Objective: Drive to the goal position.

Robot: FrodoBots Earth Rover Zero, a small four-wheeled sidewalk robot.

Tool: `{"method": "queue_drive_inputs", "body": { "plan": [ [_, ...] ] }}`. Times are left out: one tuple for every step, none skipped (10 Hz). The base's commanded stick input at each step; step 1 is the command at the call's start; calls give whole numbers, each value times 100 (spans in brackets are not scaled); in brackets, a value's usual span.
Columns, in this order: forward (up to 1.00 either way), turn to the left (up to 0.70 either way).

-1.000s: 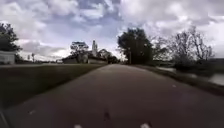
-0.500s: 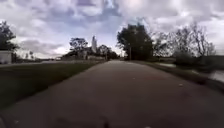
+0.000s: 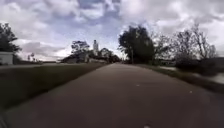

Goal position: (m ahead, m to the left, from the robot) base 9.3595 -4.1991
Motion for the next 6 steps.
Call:
{"method": "queue_drive_inputs", "body": {
  "plan": [
    [70, 0],
    [70, 0],
    [70, 0],
    [70, 0],
    [70, 0],
    [70, 0]
  ]
}}
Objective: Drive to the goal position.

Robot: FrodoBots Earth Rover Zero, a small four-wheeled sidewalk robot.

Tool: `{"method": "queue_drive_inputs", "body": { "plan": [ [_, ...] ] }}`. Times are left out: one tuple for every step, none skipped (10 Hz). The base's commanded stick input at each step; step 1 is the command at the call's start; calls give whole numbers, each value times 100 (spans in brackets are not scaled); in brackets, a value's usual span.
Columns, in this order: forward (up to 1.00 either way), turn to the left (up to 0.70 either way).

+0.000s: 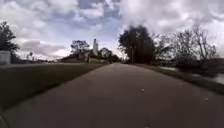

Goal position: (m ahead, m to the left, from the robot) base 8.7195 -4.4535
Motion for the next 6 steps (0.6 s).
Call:
{"method": "queue_drive_inputs", "body": {
  "plan": [
    [70, 0],
    [70, 0],
    [70, 0],
    [70, 0],
    [70, 0],
    [70, 0]
  ]
}}
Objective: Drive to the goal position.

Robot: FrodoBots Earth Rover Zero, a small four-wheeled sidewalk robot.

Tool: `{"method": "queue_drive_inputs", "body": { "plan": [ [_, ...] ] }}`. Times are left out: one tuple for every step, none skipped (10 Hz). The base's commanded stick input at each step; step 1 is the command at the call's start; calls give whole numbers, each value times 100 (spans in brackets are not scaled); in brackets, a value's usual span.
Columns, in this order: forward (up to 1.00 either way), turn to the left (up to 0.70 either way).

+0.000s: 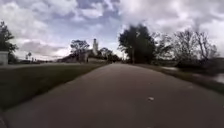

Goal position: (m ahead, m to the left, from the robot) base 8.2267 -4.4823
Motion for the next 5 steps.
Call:
{"method": "queue_drive_inputs", "body": {
  "plan": [
    [70, 0],
    [70, 0],
    [70, 0],
    [70, 0],
    [70, 0]
  ]
}}
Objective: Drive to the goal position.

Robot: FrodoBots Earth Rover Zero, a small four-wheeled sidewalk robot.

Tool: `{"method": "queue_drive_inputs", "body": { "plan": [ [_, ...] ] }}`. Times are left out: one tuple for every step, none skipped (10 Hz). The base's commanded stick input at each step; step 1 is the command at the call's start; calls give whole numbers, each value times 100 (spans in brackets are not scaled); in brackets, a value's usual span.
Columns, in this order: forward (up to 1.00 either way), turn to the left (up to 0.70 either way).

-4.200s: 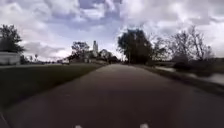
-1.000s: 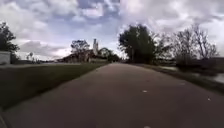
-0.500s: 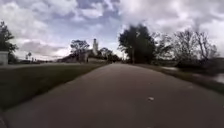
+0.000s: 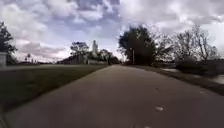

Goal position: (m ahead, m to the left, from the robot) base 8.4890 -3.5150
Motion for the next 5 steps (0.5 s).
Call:
{"method": "queue_drive_inputs", "body": {
  "plan": [
    [70, 0],
    [70, 0],
    [70, 0],
    [70, 0],
    [70, 0]
  ]
}}
